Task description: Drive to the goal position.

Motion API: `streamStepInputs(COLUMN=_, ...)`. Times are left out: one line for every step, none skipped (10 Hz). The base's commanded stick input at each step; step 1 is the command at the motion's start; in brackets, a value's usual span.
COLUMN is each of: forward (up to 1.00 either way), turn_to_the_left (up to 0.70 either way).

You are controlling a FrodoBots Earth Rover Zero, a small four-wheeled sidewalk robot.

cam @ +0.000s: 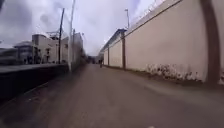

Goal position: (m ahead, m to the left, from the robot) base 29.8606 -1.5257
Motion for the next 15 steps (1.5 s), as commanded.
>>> streamStepInputs(forward=0.70, turn_to_the_left=0.09)
streamStepInputs(forward=0.70, turn_to_the_left=0.01)
streamStepInputs(forward=0.70, turn_to_the_left=0.00)
streamStepInputs(forward=0.70, turn_to_the_left=0.06)
streamStepInputs(forward=0.70, turn_to_the_left=-0.23)
streamStepInputs(forward=0.70, turn_to_the_left=-0.13)
streamStepInputs(forward=0.70, turn_to_the_left=0.03)
streamStepInputs(forward=0.70, turn_to_the_left=0.01)
streamStepInputs(forward=0.70, turn_to_the_left=0.00)
streamStepInputs(forward=0.70, turn_to_the_left=0.00)
streamStepInputs(forward=0.70, turn_to_the_left=0.00)
streamStepInputs(forward=0.70, turn_to_the_left=0.00)
streamStepInputs(forward=0.70, turn_to_the_left=0.00)
streamStepInputs(forward=0.70, turn_to_the_left=0.00)
streamStepInputs(forward=0.70, turn_to_the_left=0.00)
